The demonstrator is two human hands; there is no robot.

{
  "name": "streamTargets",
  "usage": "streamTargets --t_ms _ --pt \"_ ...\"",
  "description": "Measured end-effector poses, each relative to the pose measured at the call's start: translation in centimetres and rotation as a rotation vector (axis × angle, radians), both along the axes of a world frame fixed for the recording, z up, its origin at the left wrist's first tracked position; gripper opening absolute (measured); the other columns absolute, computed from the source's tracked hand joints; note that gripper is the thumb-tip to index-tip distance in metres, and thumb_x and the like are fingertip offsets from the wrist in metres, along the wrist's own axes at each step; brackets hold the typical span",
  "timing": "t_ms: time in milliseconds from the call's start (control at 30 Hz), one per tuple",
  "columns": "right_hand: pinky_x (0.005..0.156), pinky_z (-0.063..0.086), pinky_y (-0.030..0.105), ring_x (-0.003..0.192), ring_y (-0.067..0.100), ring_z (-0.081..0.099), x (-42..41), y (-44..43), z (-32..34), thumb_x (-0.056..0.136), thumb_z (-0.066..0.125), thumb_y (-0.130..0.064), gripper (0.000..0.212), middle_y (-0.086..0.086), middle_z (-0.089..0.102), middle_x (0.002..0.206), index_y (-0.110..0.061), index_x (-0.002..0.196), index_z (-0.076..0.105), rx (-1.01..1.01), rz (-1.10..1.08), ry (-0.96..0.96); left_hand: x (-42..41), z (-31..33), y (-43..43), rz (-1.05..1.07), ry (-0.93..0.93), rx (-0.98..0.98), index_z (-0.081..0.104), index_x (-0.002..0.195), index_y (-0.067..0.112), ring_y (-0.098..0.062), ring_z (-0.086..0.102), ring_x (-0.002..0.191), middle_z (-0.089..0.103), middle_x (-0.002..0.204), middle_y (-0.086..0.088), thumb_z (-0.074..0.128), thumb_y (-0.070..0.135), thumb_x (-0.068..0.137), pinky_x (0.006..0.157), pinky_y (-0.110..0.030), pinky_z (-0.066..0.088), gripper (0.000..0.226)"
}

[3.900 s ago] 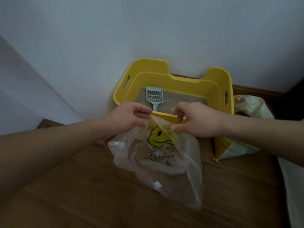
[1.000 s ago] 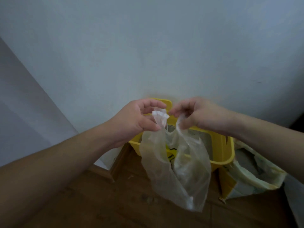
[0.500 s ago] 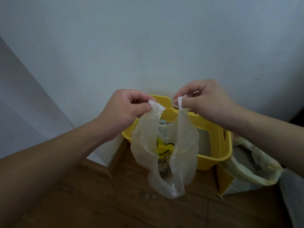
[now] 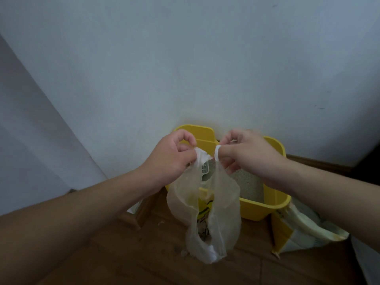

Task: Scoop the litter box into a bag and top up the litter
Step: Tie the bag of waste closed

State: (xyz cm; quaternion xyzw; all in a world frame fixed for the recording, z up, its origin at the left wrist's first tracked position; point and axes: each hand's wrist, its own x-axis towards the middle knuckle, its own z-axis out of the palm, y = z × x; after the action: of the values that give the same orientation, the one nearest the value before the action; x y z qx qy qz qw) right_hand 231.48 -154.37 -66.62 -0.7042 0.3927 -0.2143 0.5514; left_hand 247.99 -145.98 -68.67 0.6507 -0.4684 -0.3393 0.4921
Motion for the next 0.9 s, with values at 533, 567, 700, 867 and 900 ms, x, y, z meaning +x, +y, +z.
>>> streamTargets --t_ms 533,567,700,867,900 --pt "0.063 0.058 0.025 0.063 0.020 0.066 0.3 0.4 -1.7 0.087 0.053 0.011 0.022 0.017 0.069 0.070 0.000 0.081 0.071 0.152 -0.040 -0.307 -0.3 -1.2 0.6 -0.023 0.078 -0.045 0.072 0.101 0.016 -0.038 0.071 0.088 0.073 0.091 -0.026 0.081 0.014 0.073 0.085 -0.049 0.054 0.029" --pt "0.065 0.056 0.025 0.065 0.019 0.065 0.4 0.4 -2.0 0.086 0.060 0.009 0.017 0.014 0.069 0.071 -0.002 0.085 0.072 0.136 -0.028 -0.300 -0.3 -1.3 0.6 -0.025 0.068 -0.047 0.069 0.105 0.014 -0.039 0.071 0.090 0.074 0.090 -0.025 0.080 0.005 0.076 0.087 -0.049 0.055 0.033" --pt "0.068 0.050 0.018 0.069 0.009 0.056 0.8 0.4 -2.8 0.075 0.076 0.009 0.035 0.000 0.059 0.074 -0.016 0.098 0.066 0.057 0.034 -0.212 -0.4 -1.6 0.4 -0.032 0.049 -0.076 0.069 0.111 0.019 -0.037 0.072 0.088 0.072 0.102 -0.015 0.079 -0.003 0.076 0.083 -0.044 0.058 0.043" --pt "0.061 0.045 0.013 0.066 0.006 0.052 1.5 0.5 -3.5 0.083 0.068 0.010 0.030 -0.003 0.057 0.075 -0.018 0.092 0.063 -0.029 -0.014 -0.193 -0.3 -2.1 0.2 -0.067 0.101 -0.129 0.066 0.115 0.024 -0.035 0.067 0.082 0.071 0.096 -0.016 0.077 -0.009 0.074 0.085 -0.047 0.054 0.053" --pt "0.061 0.045 0.013 0.067 0.006 0.053 1.5 0.5 -3.6 0.085 0.066 0.009 0.027 -0.002 0.060 0.076 -0.017 0.092 0.063 -0.044 -0.019 -0.203 -0.2 -2.3 0.1 -0.061 0.108 -0.143 0.062 0.118 0.020 -0.028 0.066 0.081 0.070 0.091 -0.010 0.074 -0.014 0.075 0.083 -0.040 0.054 0.056"
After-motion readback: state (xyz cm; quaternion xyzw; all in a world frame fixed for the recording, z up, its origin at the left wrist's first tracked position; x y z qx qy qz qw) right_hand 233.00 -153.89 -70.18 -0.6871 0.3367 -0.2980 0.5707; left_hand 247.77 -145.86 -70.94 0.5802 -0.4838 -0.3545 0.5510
